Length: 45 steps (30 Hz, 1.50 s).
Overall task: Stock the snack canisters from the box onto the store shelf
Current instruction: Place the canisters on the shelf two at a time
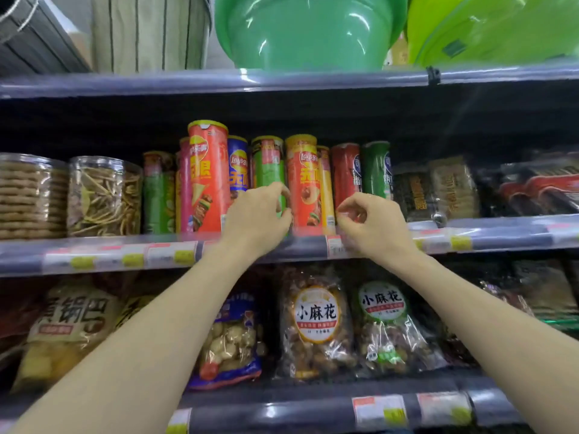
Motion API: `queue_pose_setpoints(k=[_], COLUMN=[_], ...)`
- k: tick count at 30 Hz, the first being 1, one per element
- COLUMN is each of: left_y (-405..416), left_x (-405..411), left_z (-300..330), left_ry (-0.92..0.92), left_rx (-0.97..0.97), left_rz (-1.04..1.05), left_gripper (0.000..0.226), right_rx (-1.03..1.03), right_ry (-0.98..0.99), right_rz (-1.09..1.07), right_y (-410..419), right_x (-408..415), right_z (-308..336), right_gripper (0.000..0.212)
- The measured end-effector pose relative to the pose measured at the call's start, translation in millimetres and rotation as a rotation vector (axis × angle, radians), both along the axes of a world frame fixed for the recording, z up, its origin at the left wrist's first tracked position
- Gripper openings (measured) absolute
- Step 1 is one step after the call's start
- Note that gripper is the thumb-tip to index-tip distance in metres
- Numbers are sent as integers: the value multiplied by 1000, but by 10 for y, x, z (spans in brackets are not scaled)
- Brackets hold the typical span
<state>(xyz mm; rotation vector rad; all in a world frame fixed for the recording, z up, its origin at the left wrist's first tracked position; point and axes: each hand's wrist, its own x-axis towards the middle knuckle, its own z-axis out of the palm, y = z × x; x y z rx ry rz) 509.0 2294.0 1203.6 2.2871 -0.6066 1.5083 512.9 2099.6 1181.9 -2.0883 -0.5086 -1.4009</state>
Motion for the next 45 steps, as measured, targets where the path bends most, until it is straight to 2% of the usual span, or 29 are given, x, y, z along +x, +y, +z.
queue_pose_setpoints(k=[4, 8, 14, 23, 31, 38, 45], left_y=[99, 130, 127, 118, 172, 110, 35], left_x=[-312, -559, -760, -979, -1255, -1614, -2139], left_z=[-411, -1050, -2287, -4261, -6096, -7774, -9586], left_ry=[-54, 12, 354, 847, 1306, 1544, 1695], left_rx=[41, 130, 190, 184, 246, 206, 181], left_rz=[-110, -103, -66, -56, -38, -32, -23], left_gripper=[19, 17, 22, 22, 24, 36, 64], right_rx=[-30, -127, -163, -134, -14, -42, -112], right_ry=[-40, 63, 297, 839, 1327, 1607, 1776], right_rz=[77, 124, 143, 153, 88, 43, 44], right_y=[39, 88, 96, -44, -115, -72, -67], right_x=[-265, -452, -633, -974, -1399, -1799, -2213], right_z=[-431, -1052, -2139, -4173, -6045, -7676, -9433], right_gripper=[6, 10, 13, 18, 21, 24, 38])
